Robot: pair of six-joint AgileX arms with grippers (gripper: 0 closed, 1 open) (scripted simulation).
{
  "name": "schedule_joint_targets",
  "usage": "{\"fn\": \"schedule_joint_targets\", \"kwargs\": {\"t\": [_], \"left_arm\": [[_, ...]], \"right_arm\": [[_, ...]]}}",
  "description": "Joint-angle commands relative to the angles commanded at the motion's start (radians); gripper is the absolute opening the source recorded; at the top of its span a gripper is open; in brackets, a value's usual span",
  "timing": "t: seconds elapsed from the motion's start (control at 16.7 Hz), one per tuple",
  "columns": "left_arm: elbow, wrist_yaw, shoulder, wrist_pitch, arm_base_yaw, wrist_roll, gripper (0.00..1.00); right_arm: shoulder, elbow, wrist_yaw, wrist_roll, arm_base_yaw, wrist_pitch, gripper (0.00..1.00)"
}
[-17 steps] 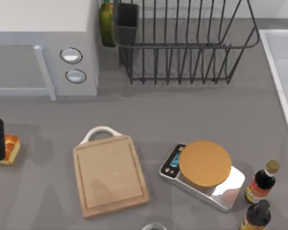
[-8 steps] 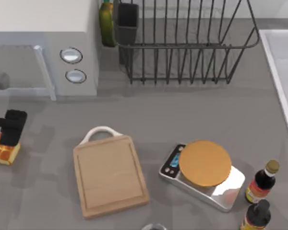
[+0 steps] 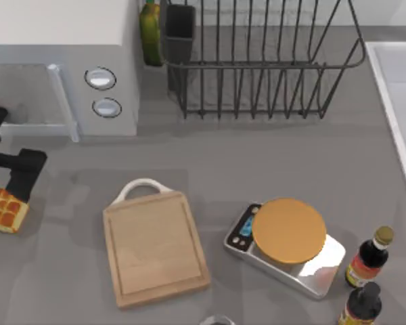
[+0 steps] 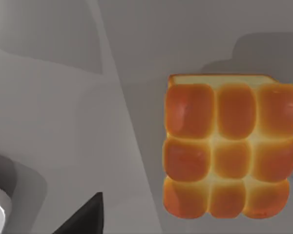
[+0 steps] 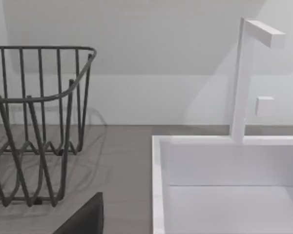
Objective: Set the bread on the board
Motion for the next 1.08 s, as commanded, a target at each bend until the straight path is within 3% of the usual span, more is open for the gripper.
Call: {"fn": "schedule_joint_targets", "kwargs": {"t": [0.36, 0.72, 1.08], "left_arm": [[-0.036, -0.001, -0.018, 0.019, 0.000, 0.000, 1.00], [-0.167, 0.000, 0.011, 0.171, 0.013, 0.012, 1.00], [-0.144, 0.001, 0.124, 0.268, 0.002, 0.004, 1.00]], "right_arm": [[0.000, 0.000, 0.000, 0.000, 0.000, 0.000, 1.00], [0.000, 0.000, 0.000, 0.000, 0.000, 0.000, 1.00], [0.000, 0.000, 0.000, 0.000, 0.000, 0.000, 1.00]]}}
